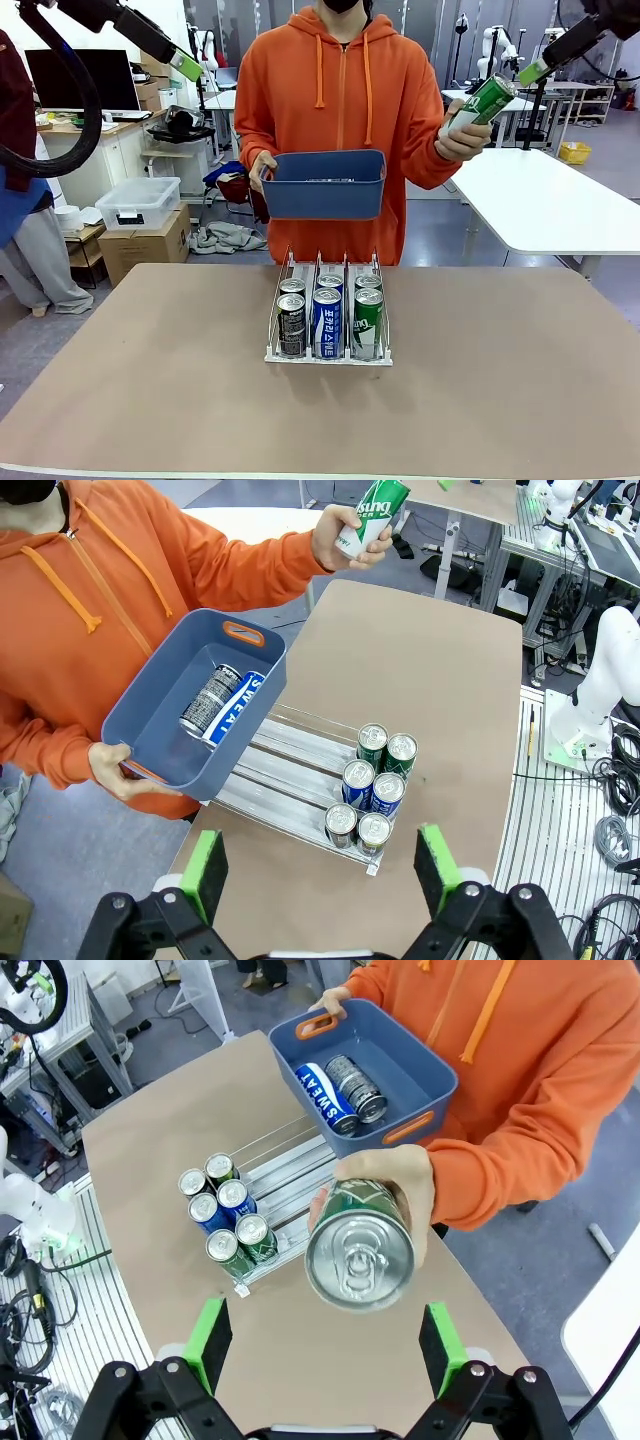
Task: Fill the beverage cans into the dispenser.
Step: Pick up the Sprite handed by the human.
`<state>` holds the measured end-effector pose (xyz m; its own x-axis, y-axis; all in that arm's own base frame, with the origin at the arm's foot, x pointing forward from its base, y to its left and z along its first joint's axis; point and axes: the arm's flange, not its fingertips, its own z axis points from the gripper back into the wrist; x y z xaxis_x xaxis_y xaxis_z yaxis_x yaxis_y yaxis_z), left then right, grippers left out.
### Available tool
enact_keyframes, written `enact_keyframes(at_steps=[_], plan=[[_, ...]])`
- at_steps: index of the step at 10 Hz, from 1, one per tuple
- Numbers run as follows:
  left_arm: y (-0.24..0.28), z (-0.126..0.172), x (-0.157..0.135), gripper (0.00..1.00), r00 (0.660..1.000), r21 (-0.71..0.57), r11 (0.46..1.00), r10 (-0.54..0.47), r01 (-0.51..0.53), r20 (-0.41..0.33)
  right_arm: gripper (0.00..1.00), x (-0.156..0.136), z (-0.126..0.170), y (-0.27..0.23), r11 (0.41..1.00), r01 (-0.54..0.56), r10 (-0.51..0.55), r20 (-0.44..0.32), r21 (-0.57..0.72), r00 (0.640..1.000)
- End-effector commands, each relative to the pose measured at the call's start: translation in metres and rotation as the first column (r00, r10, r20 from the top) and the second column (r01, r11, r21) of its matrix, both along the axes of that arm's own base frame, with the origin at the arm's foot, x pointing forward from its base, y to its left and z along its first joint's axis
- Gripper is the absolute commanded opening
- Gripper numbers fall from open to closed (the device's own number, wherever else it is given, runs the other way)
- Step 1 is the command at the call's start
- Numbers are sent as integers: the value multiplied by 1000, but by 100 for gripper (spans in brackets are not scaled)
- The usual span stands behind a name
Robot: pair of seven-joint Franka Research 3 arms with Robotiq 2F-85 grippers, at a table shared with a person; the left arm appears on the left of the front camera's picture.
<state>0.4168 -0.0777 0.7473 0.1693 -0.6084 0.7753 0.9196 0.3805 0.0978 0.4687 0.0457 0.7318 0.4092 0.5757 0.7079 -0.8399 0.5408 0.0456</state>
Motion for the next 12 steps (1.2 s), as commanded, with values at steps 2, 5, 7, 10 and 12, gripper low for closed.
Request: enact_keyframes(at_steps=[2,5,7,10,12], plan=[[0,0,-1,100,1000,-9,1000,-5,5,-1,100,13,-4,9,997,-70,70,-5,-18,998],[0,0,-1,100,1000,-9,1000,-5,5,-1,100,28,-12,20,995,-88,87,-19,-45,996],[0,0,-1,100,1000,-9,1000,-5,5,-1,100,35,-16,27,994,-100,98,-34,-49,995],[0,0,-1,100,1000,-9,1000,-5,5,-1,100,42,-20,39,993,-100,97,-49,-68,994],[0,0,-1,100,1000,-9,1000,-5,5,-1,100,39,-24,41,995,-86,84,-35,-46,996]])
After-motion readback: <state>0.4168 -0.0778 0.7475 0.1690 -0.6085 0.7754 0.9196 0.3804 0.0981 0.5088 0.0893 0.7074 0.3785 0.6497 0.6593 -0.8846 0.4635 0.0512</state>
